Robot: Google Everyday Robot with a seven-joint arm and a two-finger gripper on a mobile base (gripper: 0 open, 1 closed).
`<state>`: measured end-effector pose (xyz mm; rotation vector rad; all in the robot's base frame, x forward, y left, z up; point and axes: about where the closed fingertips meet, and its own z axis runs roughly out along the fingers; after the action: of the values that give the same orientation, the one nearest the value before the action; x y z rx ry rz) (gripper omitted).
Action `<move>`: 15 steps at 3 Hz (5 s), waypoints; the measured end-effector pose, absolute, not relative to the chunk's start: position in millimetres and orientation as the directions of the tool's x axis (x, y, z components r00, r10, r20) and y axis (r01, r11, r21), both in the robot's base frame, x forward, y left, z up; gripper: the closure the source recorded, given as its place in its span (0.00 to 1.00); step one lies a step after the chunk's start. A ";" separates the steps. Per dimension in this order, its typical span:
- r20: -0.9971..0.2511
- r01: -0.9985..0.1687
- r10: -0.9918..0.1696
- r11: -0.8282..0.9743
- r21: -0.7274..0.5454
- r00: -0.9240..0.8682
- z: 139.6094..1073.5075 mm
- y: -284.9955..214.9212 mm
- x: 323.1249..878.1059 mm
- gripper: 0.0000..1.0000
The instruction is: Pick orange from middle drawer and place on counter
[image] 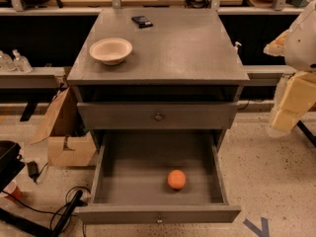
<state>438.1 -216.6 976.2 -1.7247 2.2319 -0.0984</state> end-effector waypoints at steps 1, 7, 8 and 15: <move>-0.207 -0.931 -0.953 0.270 -0.246 -0.221 976.2 -216.6 438.1 0.00; -0.714 -0.911 -0.693 0.350 -0.219 -0.095 758.9 -215.6 498.5 0.00; -0.738 -0.926 -0.669 0.325 -0.190 -0.083 717.6 -193.0 507.9 0.00; -0.672 -0.963 -0.722 0.265 -0.047 -0.166 406.3 -100.0 569.1 0.00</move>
Offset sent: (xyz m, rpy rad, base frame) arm 0.0080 0.0018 -0.0234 0.1057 -0.0026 0.0045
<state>569.1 -100.0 406.3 -1.5177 1.9555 0.5335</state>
